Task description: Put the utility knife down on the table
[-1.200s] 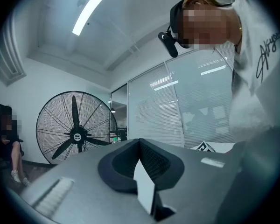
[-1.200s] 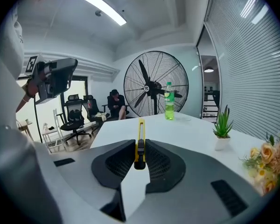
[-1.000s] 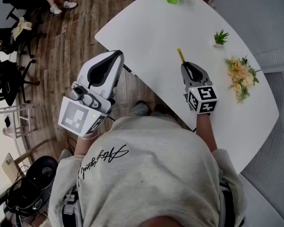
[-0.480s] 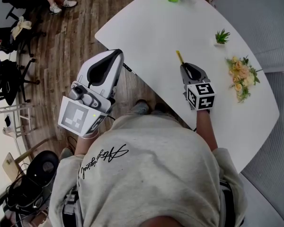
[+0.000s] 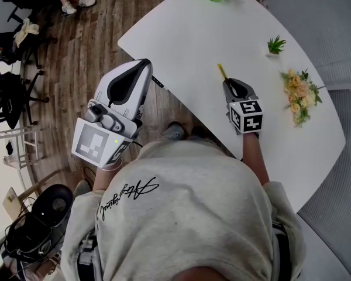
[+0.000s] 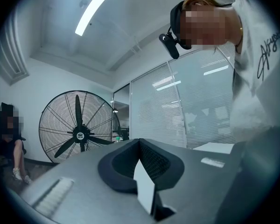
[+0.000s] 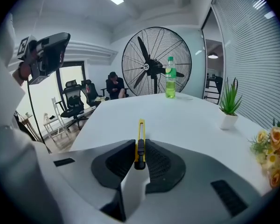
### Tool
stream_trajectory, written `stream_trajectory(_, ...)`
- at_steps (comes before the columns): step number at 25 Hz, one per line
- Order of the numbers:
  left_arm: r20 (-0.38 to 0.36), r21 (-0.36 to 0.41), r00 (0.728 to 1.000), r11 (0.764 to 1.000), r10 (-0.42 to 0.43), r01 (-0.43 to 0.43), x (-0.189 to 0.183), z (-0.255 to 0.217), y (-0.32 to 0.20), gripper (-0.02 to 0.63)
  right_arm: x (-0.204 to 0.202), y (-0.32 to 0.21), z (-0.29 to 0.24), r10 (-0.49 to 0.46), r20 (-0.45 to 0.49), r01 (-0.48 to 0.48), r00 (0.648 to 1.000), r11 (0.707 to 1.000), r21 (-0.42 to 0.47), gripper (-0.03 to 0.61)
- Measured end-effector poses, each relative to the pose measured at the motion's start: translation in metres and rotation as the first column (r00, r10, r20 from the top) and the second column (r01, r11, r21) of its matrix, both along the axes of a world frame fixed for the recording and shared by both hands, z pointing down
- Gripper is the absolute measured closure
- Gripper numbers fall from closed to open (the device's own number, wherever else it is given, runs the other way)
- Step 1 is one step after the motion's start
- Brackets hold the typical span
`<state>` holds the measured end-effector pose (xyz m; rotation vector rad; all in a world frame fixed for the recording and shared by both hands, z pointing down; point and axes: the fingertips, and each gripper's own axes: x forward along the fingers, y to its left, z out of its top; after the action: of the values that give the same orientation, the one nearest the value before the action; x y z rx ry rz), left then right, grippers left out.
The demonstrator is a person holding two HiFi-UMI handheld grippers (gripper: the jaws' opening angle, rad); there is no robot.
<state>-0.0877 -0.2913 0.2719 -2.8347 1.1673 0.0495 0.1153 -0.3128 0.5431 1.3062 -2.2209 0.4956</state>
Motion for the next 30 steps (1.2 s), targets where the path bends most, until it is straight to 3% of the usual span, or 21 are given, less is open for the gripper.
stream_trajectory(24, -0.011, 0.005, 1.0, 1.0, -0.003, 0.003, 0.003, -0.003, 0.002, 0.615, 0.0, 0.004, 0.016, -0.046, -0.11, 0.036, 0.993, 0.995, -0.095, 0.512)
stream_trajectory(30, -0.008, -0.001, 1.0, 1.0, 0.006, -0.006, 0.005, 0.0, 0.003, 0.615, 0.0, 0.004, 0.018, -0.049, -0.101, 0.037, 0.994, 0.992, -0.118, 0.512)
